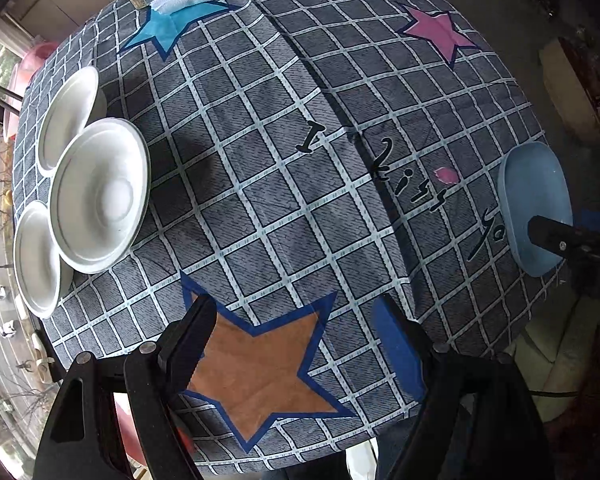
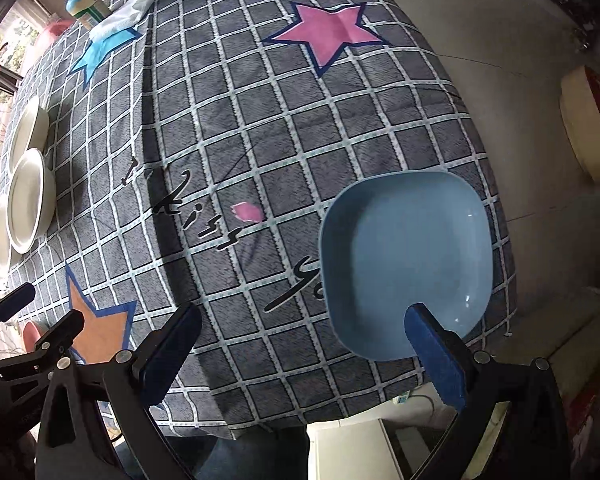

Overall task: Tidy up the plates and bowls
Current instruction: 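Reach the right gripper to the light-blue plate and grasp its rim, then carry the blue plate onto the pink plate and release the right gripper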

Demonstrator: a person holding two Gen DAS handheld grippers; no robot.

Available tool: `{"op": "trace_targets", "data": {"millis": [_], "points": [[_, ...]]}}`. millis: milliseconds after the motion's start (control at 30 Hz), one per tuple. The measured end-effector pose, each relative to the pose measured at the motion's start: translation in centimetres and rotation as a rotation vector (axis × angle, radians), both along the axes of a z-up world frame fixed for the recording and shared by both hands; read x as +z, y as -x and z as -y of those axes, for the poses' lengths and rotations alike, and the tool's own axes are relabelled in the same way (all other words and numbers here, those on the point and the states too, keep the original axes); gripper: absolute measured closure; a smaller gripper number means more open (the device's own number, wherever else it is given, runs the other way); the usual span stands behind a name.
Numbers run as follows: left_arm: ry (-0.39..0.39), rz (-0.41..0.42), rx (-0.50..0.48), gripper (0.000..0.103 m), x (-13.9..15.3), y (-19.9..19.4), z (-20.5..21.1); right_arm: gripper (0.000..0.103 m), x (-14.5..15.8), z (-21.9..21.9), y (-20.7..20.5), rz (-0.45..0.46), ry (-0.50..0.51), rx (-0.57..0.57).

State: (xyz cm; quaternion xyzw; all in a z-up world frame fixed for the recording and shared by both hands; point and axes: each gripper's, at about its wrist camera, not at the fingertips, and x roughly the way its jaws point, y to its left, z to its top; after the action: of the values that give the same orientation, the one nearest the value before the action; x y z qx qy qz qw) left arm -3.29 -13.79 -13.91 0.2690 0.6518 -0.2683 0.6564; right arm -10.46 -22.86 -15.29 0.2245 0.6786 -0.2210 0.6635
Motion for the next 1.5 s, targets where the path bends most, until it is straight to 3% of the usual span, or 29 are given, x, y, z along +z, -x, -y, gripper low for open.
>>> {"op": "trace_targets", "data": {"millis": [200, 333, 667, 733, 833, 1000, 1067, 1167, 1333, 1500], "points": [[0.035, -0.059, -0.113, 0.02, -1.2, 3.2, 7.5, 0.001, -1.2, 7.5, 3.9, -0.055, 0.032, -0.1], [0.031, -0.092, -0.143, 0.02, -2.7, 4.8, 11.5, 0.001, -2.8, 10.7, 5.7, -0.093, 0.037, -0.105], [0.014, -0.132, -0.147, 0.02, -6.7, 6.7, 16.1, 0.002, -5.9, 14.9, 7.7, -0.123, 0.01, -0.076], [0.014, -0.141, -0.142, 0.02, -7.3, 6.7, 16.4, 0.009, -6.6, 15.5, 7.8, -0.107, -0.01, -0.074], [0.015, -0.153, -0.129, 0.021, -7.8, 6.8, 16.4, 0.03, -7.1, 15.9, 8.1, -0.074, -0.073, -0.076], [0.033, -0.133, -0.154, 0.024, -8.2, 6.8, 18.3, 0.057, -6.8, 15.4, 7.3, -0.06, -0.083, -0.05], [0.045, -0.137, -0.177, 0.034, -8.1, 7.0, 19.4, 0.068, -6.5, 14.5, 6.4, -0.047, -0.108, -0.04], [0.041, -0.123, -0.193, 0.042, -7.8, 7.0, 19.9, 0.084, -6.4, 13.0, 5.4, -0.046, -0.154, -0.014], [0.028, -0.109, -0.13, 0.042, -7.7, 5.2, 16.2, 0.084, -6.3, 9.9, 3.7, -0.055, -0.178, 0.038], [-0.005, -0.087, -0.005, 0.043, -7.9, 3.0, 10.4, 0.084, -6.2, 4.7, 1.0, -0.05, -0.231, 0.145]]}}
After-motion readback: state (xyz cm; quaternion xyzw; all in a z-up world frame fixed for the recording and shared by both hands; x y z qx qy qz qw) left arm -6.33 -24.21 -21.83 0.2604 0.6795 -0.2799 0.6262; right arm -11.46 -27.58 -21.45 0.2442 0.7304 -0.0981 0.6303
